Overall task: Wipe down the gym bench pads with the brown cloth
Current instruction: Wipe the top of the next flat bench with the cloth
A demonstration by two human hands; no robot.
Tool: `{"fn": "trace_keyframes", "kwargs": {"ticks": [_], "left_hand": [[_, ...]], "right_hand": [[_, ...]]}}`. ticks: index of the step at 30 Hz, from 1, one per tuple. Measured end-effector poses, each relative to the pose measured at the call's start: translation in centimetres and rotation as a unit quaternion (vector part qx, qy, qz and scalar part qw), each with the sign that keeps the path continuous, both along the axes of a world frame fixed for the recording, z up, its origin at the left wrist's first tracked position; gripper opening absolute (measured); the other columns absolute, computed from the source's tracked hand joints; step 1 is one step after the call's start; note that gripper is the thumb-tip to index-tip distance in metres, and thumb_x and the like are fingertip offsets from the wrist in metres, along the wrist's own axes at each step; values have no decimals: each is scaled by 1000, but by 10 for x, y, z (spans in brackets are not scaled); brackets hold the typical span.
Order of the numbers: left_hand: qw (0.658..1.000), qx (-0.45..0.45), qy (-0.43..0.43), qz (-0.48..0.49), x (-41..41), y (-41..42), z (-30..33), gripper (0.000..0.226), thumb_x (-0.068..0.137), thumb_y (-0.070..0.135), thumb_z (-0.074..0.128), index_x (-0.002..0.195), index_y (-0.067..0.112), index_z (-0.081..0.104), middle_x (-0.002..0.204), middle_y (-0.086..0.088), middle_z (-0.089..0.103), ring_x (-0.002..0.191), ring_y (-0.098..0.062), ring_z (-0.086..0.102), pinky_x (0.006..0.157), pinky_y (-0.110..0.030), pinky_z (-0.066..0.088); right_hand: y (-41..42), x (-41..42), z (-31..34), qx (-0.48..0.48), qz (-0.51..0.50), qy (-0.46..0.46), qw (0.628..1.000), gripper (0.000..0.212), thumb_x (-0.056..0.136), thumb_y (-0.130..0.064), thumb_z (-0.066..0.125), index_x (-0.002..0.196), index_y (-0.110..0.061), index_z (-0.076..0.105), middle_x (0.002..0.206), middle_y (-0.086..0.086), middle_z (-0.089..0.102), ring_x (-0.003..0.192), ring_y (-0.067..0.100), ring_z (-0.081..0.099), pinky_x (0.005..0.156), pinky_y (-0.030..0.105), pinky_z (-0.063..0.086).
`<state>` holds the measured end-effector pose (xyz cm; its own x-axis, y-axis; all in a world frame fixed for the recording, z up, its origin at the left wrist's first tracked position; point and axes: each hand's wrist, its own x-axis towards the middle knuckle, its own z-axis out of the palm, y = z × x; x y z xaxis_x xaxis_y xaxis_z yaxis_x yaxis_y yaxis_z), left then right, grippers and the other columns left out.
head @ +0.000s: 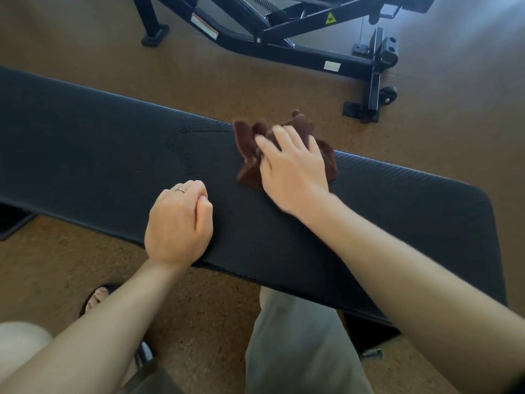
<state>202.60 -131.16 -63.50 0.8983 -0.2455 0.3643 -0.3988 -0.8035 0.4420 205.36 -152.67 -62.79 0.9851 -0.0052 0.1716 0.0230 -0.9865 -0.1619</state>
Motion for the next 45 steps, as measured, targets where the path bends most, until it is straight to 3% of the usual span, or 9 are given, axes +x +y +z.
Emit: {"fn": "trace_keyframes", "kwargs": {"ticks": [5,14,21,25,28,32,36,40,45], "left_hand": [[1000,-19,3,10,0,1,-1,20,89,11,35,70,13,41,63,2,42,56,-21,39,57,-40,37],[1000,-10,4,21,0,-1,1,21,90,13,35,71,13,41,64,6,38,58,-21,41,58,-38,35],[999,-21,9,34,-2,0,-1,21,90,15,33,72,14,42,65,5,41,61,-21,42,58,-36,34],[999,-25,18,32,-1,5,-1,23,90,20,29,73,14,44,66,2,45,61,-22,44,58,-34,30],[997,-55,46,32,-1,7,-1,23,92,18,31,74,12,44,66,4,44,62,-22,44,58,-34,28],[987,-144,52,-41,18,36,10,26,96,17,32,71,15,41,63,7,42,59,-13,41,58,-31,32],[1000,-12,-4,9,60,106,14,28,98,19,31,79,9,48,74,-6,53,66,-25,46,66,-35,30],[998,55,7,-26,79,134,3,32,97,23,28,79,8,50,74,-10,56,66,-29,49,67,-39,33],[998,56,6,-43,79,134,0,31,96,25,24,76,13,45,72,-4,51,66,-25,45,69,-40,35]], "right_hand": [[-7,-110,3,12,75,44,996,50,105,-39,35,150,-33,54,163,-1,43,155,23,31,125,53,27],[47,16,-1,2,-12,53,999,51,104,-38,36,152,-28,51,166,4,38,154,26,29,125,55,22],[16,-136,0,8,73,39,997,49,105,-38,34,150,-32,54,163,-1,43,155,23,31,127,49,24],[-16,-155,5,8,-76,44,996,50,104,-39,34,150,-33,54,162,1,45,155,23,31,125,50,25],[13,-142,3,8,-190,36,981,56,102,-41,30,151,-29,54,163,2,44,155,25,32,125,52,22],[99,-127,2,-1,-183,18,983,55,104,-45,31,152,-28,52,164,0,43,155,25,32,126,48,18],[177,-95,-2,17,-105,7,994,51,106,-45,39,150,-26,55,162,1,46,153,27,35,127,51,24],[158,-109,1,38,-100,5,994,46,105,-42,43,146,-29,59,160,0,48,151,24,38,125,47,25],[76,-144,8,27,-307,26,951,55,99,-42,33,146,-26,58,157,4,49,149,26,38,121,53,32]]}}
